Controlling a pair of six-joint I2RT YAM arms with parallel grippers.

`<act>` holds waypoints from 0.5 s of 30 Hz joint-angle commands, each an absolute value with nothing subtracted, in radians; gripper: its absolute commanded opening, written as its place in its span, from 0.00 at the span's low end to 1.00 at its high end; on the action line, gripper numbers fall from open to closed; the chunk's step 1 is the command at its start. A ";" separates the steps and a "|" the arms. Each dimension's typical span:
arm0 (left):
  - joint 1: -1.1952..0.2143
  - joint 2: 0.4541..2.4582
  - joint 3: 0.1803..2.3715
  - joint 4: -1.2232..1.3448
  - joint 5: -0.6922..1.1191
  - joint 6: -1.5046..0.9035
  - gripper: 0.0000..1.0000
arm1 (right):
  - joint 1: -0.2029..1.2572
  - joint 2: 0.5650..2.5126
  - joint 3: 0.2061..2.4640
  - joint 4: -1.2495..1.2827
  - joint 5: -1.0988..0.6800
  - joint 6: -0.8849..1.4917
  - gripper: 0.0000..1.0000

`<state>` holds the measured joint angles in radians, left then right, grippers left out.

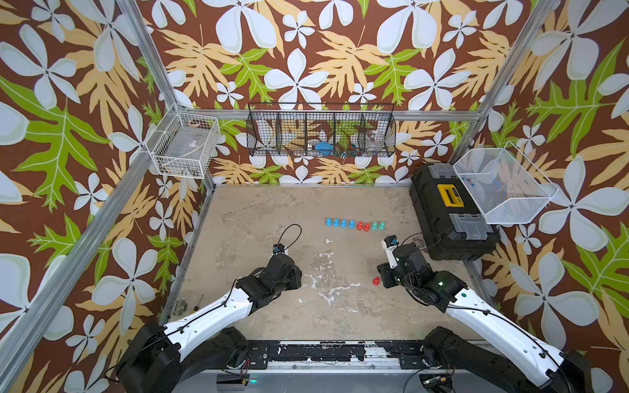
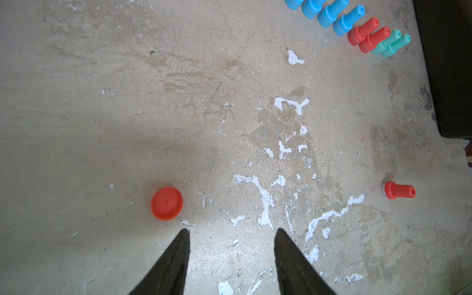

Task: Close the stamp cap
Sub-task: Move the cover to the center of the board.

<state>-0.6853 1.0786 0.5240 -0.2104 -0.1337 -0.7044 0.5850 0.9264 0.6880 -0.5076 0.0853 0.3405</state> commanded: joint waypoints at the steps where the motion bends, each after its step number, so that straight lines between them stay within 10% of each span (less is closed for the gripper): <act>1: -0.685 1.103 0.512 -0.174 -0.159 -0.726 0.56 | 0.585 0.921 0.684 -0.473 0.075 0.351 0.35; 15: -0.684 1.189 0.478 -0.121 -0.181 -0.735 0.55 | 0.588 0.917 0.678 -0.465 0.070 0.353 0.35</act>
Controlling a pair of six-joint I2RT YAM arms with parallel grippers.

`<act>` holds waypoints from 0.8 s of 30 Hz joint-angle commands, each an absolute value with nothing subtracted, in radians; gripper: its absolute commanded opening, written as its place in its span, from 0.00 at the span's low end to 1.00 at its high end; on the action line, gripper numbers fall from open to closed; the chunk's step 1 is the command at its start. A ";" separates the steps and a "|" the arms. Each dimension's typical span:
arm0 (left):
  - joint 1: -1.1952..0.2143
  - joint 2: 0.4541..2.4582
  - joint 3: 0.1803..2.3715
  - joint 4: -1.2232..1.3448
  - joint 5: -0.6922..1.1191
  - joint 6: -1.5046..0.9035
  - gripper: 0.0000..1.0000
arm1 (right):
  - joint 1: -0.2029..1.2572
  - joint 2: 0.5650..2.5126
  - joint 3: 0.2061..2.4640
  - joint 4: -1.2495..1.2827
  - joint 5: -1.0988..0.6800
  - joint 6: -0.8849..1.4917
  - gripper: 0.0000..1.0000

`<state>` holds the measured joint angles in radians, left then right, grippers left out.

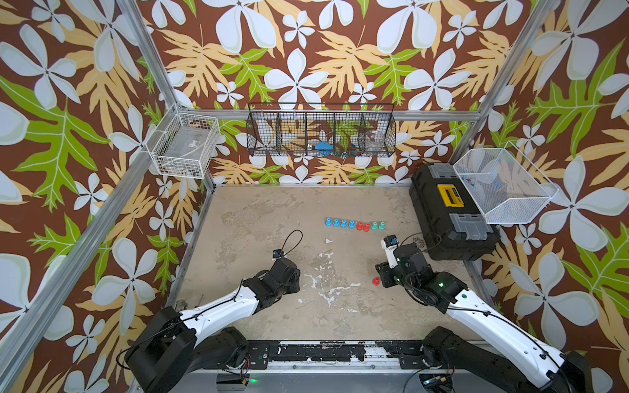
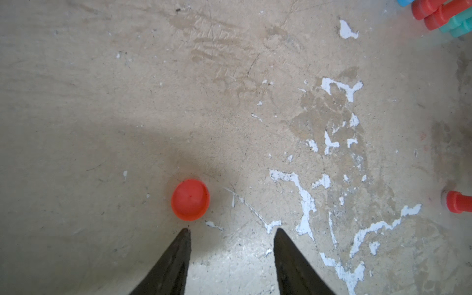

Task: Close the stamp cap
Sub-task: Move the cover to the center of the board.

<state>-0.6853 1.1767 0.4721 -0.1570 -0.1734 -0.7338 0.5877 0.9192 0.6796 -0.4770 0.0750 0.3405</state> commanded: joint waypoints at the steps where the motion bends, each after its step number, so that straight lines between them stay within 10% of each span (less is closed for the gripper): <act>1: -0.684 1.198 0.482 -0.120 -0.178 -0.733 0.55 | 0.588 0.915 0.678 -0.466 0.071 0.354 0.35; 24: -0.684 1.335 0.522 -0.070 -0.219 -0.699 0.53 | 0.594 0.910 0.673 -0.459 0.078 0.356 0.35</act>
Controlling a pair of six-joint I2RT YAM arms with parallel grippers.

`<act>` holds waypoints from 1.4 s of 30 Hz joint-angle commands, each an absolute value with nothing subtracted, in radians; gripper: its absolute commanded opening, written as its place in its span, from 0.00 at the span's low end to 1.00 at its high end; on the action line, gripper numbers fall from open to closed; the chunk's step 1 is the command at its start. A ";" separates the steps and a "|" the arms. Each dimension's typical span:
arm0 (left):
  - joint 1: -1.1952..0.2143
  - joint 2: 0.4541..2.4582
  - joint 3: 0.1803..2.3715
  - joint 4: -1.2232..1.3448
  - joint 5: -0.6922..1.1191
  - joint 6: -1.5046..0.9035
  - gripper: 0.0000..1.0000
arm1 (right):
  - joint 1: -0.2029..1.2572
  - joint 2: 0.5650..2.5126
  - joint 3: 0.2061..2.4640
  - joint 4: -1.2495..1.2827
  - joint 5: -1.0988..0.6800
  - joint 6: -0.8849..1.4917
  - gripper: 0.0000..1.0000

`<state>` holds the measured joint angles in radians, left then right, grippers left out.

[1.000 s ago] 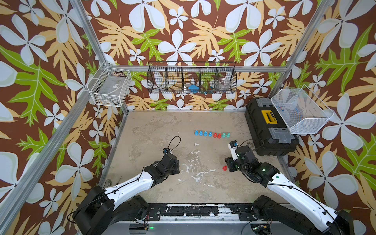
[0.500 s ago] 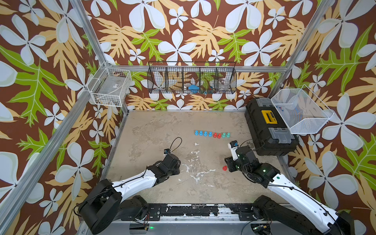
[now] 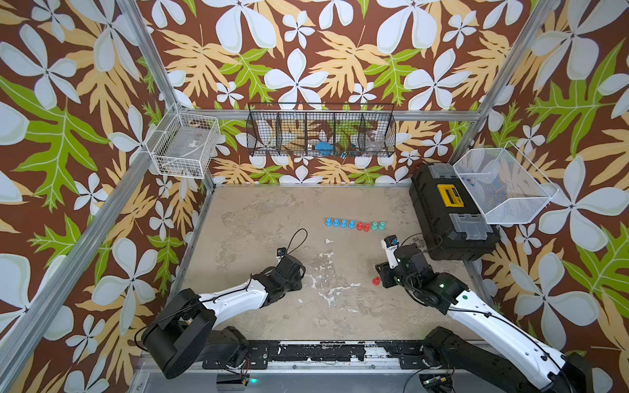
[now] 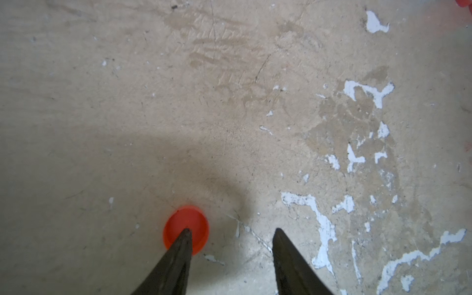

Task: Close the stamp cap
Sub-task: Move the cover to the center of the board.

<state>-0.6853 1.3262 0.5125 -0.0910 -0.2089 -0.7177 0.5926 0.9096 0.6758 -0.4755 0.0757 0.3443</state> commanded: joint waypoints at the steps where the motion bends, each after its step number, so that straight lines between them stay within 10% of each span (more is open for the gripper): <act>1: -0.684 1.340 0.522 -0.066 -0.220 -0.699 0.53 | 0.594 0.911 0.673 -0.460 0.077 0.356 0.35; 42: -0.916 1.749 0.882 -0.001 -0.137 -0.721 0.50 | 0.594 0.895 0.671 -0.455 0.082 0.360 0.34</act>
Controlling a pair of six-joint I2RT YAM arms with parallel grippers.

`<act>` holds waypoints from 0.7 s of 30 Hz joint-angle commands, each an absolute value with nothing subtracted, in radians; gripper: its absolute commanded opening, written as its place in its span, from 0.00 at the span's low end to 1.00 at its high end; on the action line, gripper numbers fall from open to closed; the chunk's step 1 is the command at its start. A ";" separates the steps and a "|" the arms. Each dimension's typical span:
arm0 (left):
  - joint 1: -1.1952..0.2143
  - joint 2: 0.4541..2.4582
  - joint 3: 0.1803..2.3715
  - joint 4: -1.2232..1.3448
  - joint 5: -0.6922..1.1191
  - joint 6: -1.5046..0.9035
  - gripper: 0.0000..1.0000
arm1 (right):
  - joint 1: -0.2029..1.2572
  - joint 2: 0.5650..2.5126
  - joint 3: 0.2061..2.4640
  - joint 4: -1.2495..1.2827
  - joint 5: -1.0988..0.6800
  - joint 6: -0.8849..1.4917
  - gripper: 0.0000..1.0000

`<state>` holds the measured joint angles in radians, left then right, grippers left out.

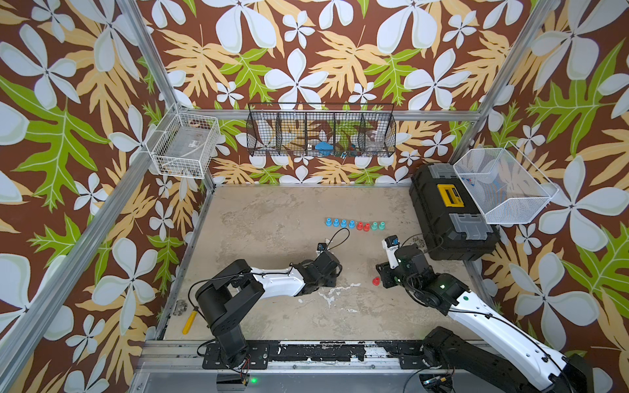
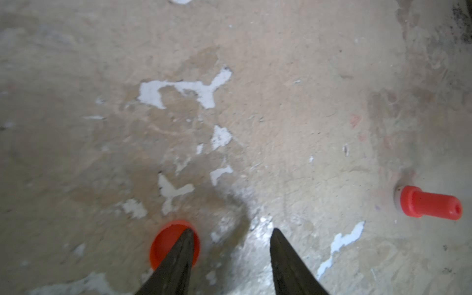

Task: Close the stamp cap
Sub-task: Move the cover to the center of the board.

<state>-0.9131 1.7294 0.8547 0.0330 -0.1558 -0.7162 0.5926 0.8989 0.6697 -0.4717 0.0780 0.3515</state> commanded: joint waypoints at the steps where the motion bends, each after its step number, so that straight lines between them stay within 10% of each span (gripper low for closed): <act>1: -0.917 1.753 0.890 -0.006 -0.145 -0.718 0.50 | 0.594 0.895 0.670 -0.456 0.082 0.360 0.34; 21: -0.916 1.600 0.925 -0.101 -0.205 -0.666 0.51 | 0.595 0.903 0.670 -0.456 0.090 0.361 0.34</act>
